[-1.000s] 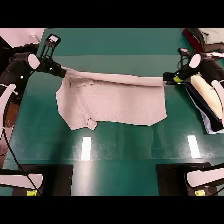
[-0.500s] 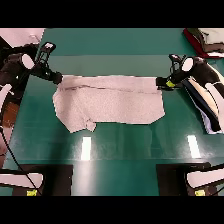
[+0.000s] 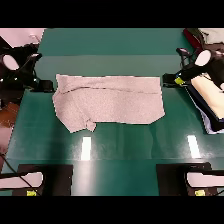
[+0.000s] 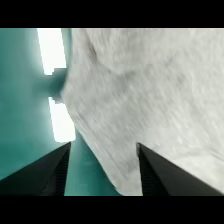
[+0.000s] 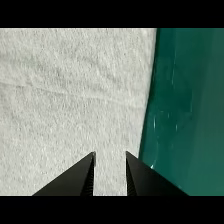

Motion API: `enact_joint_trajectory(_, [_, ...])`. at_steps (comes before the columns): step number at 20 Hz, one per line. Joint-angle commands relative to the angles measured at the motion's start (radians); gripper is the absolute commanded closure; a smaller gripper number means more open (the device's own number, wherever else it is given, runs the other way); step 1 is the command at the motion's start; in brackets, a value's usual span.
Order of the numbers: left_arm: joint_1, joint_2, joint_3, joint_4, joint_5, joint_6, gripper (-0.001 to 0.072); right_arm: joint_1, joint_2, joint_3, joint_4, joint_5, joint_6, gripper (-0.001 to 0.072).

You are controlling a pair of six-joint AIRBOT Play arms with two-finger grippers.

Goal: Fold the shirts.

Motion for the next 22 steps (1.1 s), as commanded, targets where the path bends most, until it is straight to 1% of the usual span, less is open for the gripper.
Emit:
enact_joint_trajectory(1, [0.036,0.168,-0.221,-0.151,0.013,-0.07,0.022,-0.024,0.066,0.0,0.003,0.021,-0.024,0.0469])
enact_joint_trajectory(2, [0.036,0.225,-0.306,-0.174,0.026,-0.093,0.022,-0.024,0.076,0.0,0.003,0.02,-0.024,0.0469])
enact_joint_trajectory(5, [0.036,0.369,-0.554,-0.243,0.031,-0.1,0.022,-0.019,0.083,0.0,0.003,0.024,-0.024,0.0469])
enact_joint_trajectory(7, [0.036,0.422,-0.669,-0.267,0.061,-0.117,0.022,-0.005,0.083,0.0,0.003,0.024,-0.024,0.0469])
enact_joint_trajectory(9, [0.036,0.435,-0.746,-0.339,0.102,-0.117,0.022,0.006,0.083,0.0,0.003,0.026,-0.024,0.0469])
enact_joint_trajectory(11, [0.036,0.435,-0.8,-0.398,0.152,-0.117,0.022,0.014,0.083,0.0,0.011,0.035,-0.024,0.0469])
enact_joint_trajectory(18, [0.036,0.435,-0.837,-0.435,0.296,-0.117,0.022,0.015,0.083,0.0,0.029,0.072,-0.024,0.0469])
enact_joint_trajectory(22, [0.036,0.435,-0.837,-0.457,0.319,-0.117,0.0221,0.015,0.083,0.0,0.028,0.116,-0.036,0.0469])
